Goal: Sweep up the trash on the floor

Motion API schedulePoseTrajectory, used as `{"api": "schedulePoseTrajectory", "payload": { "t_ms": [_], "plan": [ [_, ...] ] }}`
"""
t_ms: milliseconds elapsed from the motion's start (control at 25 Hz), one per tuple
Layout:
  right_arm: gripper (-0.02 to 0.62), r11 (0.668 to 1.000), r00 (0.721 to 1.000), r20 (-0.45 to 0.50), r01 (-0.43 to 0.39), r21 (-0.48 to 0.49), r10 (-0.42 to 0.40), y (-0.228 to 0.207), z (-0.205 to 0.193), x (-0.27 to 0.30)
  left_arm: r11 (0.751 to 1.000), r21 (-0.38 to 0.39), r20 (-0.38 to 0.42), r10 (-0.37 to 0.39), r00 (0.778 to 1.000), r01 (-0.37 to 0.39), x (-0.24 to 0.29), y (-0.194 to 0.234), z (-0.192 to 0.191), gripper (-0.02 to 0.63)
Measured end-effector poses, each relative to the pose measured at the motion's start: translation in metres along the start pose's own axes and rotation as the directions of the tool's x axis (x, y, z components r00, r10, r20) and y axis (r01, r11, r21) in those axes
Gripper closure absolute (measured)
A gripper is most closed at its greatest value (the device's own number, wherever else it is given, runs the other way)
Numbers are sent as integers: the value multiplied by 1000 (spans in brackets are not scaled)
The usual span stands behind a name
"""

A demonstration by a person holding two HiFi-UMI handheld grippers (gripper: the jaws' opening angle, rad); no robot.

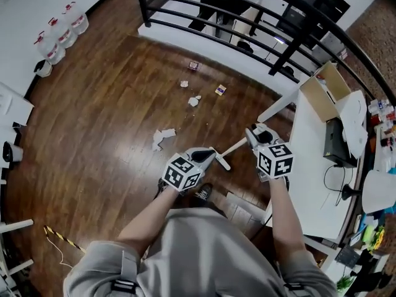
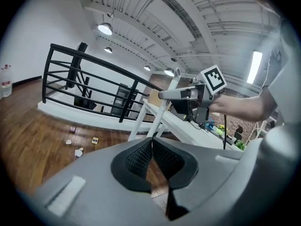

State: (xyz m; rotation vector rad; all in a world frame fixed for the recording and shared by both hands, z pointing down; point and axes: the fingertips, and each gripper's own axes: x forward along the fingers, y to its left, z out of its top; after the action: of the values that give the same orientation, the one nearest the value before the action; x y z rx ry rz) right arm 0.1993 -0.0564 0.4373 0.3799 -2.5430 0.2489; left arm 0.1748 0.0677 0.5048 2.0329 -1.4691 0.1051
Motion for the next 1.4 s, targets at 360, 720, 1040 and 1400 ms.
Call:
{"api": "schedulePoseTrajectory", "payload": {
  "t_ms": [360,720,1040,1400],
  "plan": [
    [508,974,973,49,-222,-36,224,120,69,11,998,5,-27,56,998,-56,-30,30,-26,497],
    [508,881,881,71,-458,-117,467,250,124,49,948,-7,-5,318,948,-318,-94,124,-46,399],
    [508,805,810,43,-573,-155,585,345,142,97,884,-110,-2,457,889,-454,-179,208,-78,455],
    [508,809,812,-1,-582,-79,584,364,91,184,873,-104,-51,473,880,-476,-183,284,-150,462]
  ]
}}
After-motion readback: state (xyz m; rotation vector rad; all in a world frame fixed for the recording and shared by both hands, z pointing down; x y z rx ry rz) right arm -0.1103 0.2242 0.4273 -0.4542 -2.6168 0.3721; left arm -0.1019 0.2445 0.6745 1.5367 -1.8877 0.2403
